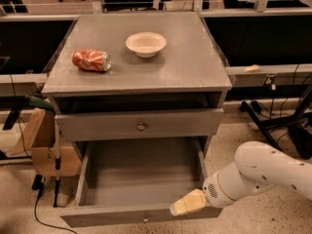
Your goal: Close middle drawer
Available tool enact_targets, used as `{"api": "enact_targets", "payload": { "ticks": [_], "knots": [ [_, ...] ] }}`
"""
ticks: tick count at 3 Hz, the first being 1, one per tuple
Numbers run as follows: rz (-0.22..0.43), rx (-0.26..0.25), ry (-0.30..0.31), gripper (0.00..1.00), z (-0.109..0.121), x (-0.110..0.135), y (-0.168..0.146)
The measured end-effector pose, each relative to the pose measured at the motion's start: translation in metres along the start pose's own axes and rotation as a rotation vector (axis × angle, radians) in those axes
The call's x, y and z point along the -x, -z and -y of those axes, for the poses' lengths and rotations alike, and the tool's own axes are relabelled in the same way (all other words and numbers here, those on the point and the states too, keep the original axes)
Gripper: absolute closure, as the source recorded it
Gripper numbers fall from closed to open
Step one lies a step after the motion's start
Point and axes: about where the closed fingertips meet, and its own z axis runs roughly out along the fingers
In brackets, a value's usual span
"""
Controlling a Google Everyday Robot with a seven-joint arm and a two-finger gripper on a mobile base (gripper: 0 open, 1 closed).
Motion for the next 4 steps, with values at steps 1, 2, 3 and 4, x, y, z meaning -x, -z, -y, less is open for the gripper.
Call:
{"api": "enact_targets", "payload": {
  "ticks": [1,2,3,4],
  "knots": [
    [-0.03,0.042,-0.121,0.25,0.036,-0.012,-0.041],
    [-0.05,0.084,-0.23,0.48,0.066,-0.024,-0.071],
    [-0.058,0.123,-0.297,0.71,0.087,-0.032,-0.094],
    [-0.057,0.153,-0.325,0.95,0.1,-0.034,-0.113]
  ]
}}
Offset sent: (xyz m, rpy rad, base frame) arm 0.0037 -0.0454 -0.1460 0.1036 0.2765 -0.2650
